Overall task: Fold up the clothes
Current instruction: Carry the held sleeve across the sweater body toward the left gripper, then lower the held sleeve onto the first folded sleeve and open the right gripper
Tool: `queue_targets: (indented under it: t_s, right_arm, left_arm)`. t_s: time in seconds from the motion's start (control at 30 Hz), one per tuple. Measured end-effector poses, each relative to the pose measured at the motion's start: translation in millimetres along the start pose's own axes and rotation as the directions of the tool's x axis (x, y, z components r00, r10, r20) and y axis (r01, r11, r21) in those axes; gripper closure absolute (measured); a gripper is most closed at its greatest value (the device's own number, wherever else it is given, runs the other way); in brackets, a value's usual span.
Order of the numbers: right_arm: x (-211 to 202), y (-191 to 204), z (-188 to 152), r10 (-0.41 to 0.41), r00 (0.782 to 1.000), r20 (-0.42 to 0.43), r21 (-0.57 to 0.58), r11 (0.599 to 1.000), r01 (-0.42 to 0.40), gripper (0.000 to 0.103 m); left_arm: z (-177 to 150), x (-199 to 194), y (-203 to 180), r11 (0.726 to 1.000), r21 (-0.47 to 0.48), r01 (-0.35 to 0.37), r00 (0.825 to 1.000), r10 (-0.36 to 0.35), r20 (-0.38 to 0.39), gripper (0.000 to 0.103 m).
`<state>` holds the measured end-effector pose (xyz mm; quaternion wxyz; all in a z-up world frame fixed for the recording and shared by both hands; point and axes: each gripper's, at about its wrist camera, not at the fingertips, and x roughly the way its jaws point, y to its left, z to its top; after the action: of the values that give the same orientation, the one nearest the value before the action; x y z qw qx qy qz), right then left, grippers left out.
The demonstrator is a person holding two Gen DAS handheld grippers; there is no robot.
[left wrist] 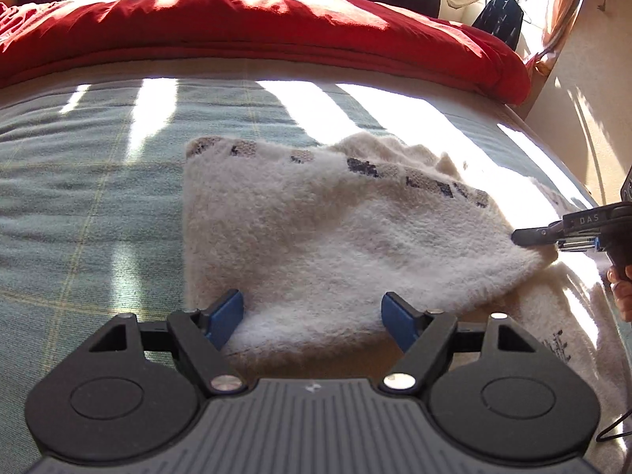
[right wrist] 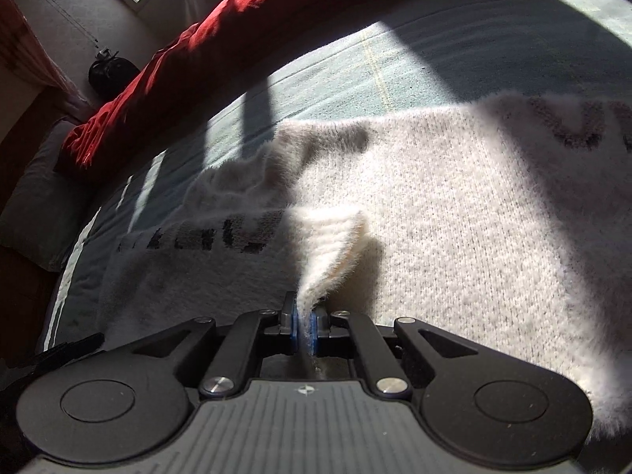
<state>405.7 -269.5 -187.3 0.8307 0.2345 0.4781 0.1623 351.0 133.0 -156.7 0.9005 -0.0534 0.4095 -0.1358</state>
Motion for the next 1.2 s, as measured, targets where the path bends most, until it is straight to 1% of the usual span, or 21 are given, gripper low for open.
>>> queue_targets:
  t_s: [0.07, 0.17, 0.2, 0.23, 0.3, 0.37, 0.4, 0.47, 0.5, 0.57, 0.67, 0.7, 0.77, 0.83, 0.9, 1.0, 1.1, 1.13, 1.17, 1.2]
  right_arm:
    - [-1, -2, -2, 0.0, 1.0, 0.0, -0.005, 1.0, 0.0, 0.098]
    - [-7, 0, -1, -0.014, 1.0, 0.005, -0.019, 1.0, 0.015, 0.097]
    - [-11, 3, 1, -0.031, 0.999, 0.013, -0.032, 0.999, 0.032, 0.095]
    - [-17, 8, 2, -0.056, 0.998, 0.03, -0.053, 0.997, 0.058, 0.089]
    - [-31, 19, 7, -0.088, 0.993, 0.08, -0.097, 0.991, 0.096, 0.087]
    - [-40, 31, 12, -0.064, 0.992, 0.112, -0.133, 0.988, 0.079, 0.087]
    - [-40, 39, 13, -0.045, 0.993, 0.11, -0.155, 0.986, 0.062, 0.087]
    - [-32, 59, 14, -0.01, 0.997, 0.075, -0.224, 0.974, 0.027, 0.086]
    - [-24, 68, 12, -0.012, 0.998, 0.058, -0.26, 0.965, 0.027, 0.086]
    - [-6, 82, 4, -0.041, 0.999, 0.021, -0.332, 0.942, 0.046, 0.086]
    - [17, 86, -15, -0.108, 0.993, -0.042, -0.39, 0.917, 0.084, 0.085]
    - [19, 84, -19, -0.111, 0.993, -0.039, -0.395, 0.915, 0.086, 0.084]
    - [17, 77, -26, -0.088, 0.996, -0.019, -0.387, 0.919, 0.074, 0.084]
    - [14, 70, -24, -0.071, 0.997, -0.029, -0.344, 0.937, 0.056, 0.084]
    - [13, 65, -22, -0.054, 0.998, -0.037, -0.3, 0.953, 0.041, 0.084]
    - [14, 65, -25, -0.056, 0.998, -0.026, -0.289, 0.956, 0.046, 0.084]
    - [13, 64, -28, -0.055, 0.998, -0.012, -0.27, 0.962, 0.05, 0.083]
    - [13, 63, -29, -0.054, 0.999, -0.008, -0.262, 0.964, 0.05, 0.083]
    - [12, 63, -31, -0.052, 0.999, -0.004, -0.256, 0.965, 0.05, 0.083]
    - [12, 62, -31, -0.05, 0.999, -0.001, -0.253, 0.966, 0.048, 0.083]
  left_arm:
    - [-5, 6, 3, 1.0, -0.009, 0.006, 1.0, -0.006, -0.012, 0.026]
    - [2, 1, -3, 0.999, 0.036, -0.009, 1.0, 0.01, -0.03, 0.026]
    - [6, -1, -5, 0.999, 0.048, -0.013, 0.999, 0.014, -0.036, 0.026]
    - [11, -4, -6, 0.998, 0.061, -0.013, 0.999, 0.015, -0.029, 0.026]
    - [22, -8, -8, 0.996, 0.089, -0.011, 1.0, 0.011, 0.0, 0.026]
    - [36, -5, -7, 0.995, 0.1, -0.014, 1.0, 0.012, 0.021, 0.026]
    - [43, 0, -6, 0.995, 0.1, -0.015, 1.0, 0.013, 0.023, 0.026]
    - [55, 14, -2, 0.996, 0.086, -0.016, 1.0, 0.015, 0.018, 0.026]
    - [57, 23, 1, 0.997, 0.075, -0.017, 1.0, 0.017, 0.008, 0.026]
    - [59, 40, 8, 0.999, 0.048, -0.021, 1.0, 0.022, -0.022, 0.026]
    - [52, 46, 8, 0.998, 0.063, -0.031, 0.999, 0.033, -0.03, 0.026]
    - [49, 47, 8, 0.997, 0.07, -0.034, 0.999, 0.037, -0.031, 0.025]
    - [44, 49, 8, 0.996, 0.085, -0.042, 0.998, 0.045, -0.033, 0.025]
    - [51, 45, 7, 0.995, 0.092, -0.04, 0.999, 0.043, -0.029, 0.026]
    - [62, 43, 9, 0.996, 0.084, -0.043, 0.999, 0.043, -0.002, 0.025]
    - [78, 59, 18, 0.997, 0.061, -0.054, 0.998, 0.053, 0.017, 0.026]
    - [84, 83, 28, 0.997, 0.039, -0.065, 0.998, 0.065, -0.002, 0.025]
    - [84, 90, 30, 0.997, 0.027, -0.07, 0.997, 0.071, -0.013, 0.024]
    - [84, 94, 31, 0.998, 0.019, -0.068, 0.998, 0.068, -0.016, 0.02]
    - [85, 93, 29, 0.998, 0.02, -0.068, 0.998, 0.068, -0.017, 0.019]
